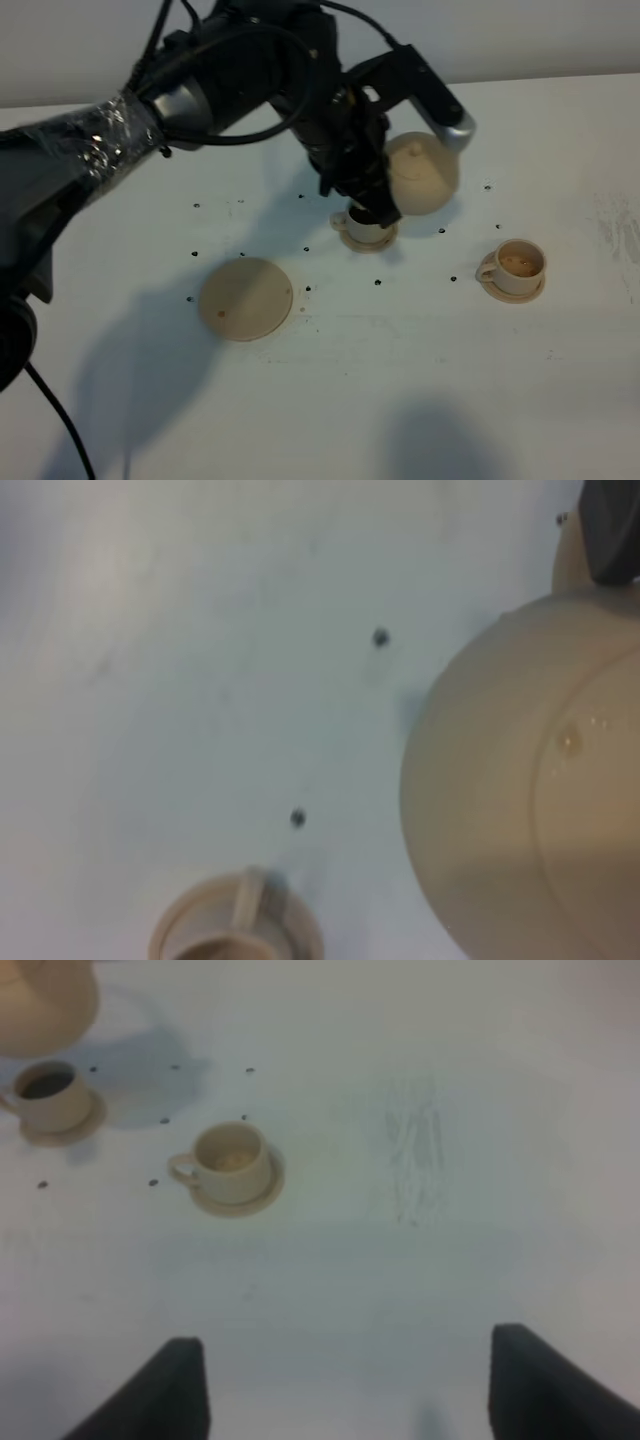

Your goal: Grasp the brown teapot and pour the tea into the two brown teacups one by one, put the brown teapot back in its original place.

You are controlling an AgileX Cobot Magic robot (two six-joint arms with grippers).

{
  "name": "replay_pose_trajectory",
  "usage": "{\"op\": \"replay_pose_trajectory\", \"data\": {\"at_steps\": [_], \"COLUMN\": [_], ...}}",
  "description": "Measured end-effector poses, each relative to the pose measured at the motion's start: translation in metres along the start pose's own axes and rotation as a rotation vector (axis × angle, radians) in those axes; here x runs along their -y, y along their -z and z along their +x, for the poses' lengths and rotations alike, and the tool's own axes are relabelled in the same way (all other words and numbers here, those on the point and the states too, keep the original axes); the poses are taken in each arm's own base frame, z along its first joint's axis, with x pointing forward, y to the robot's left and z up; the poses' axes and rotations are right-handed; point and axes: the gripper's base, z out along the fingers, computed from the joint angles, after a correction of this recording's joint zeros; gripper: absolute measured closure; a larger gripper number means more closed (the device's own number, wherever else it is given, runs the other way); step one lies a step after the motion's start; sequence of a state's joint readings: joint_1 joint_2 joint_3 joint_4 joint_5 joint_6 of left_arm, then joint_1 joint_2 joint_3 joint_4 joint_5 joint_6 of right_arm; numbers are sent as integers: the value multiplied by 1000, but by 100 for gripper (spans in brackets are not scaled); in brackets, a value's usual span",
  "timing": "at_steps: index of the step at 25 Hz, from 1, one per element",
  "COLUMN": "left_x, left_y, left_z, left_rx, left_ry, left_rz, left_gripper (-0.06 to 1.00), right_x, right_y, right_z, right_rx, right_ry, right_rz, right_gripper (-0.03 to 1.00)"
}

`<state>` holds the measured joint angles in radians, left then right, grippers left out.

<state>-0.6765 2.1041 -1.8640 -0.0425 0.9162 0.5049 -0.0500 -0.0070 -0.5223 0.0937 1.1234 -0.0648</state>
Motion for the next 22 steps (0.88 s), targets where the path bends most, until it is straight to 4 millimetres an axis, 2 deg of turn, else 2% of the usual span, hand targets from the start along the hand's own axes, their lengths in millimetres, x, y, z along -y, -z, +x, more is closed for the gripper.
{"op": "replay_pose_trajectory", "data": {"at_steps": [7,17,22], "left_x": [-4,7,7], "left_y": [-3,-42,-46], "left_z": [-20,-37,-38], "left_rx": [27,49,60], "left_ry": [-122,-396,-502], "left_rz": [-85,-103,-112], "left_gripper": [86,86,86], "right_x": [0,0,0], "right_y": [0,0,0], "right_z": [0,0,0], "right_rx": [0,0,0], "right_ry": [0,0,0], "right_rz": [0,0,0], "right_gripper": [39,39,39]}}
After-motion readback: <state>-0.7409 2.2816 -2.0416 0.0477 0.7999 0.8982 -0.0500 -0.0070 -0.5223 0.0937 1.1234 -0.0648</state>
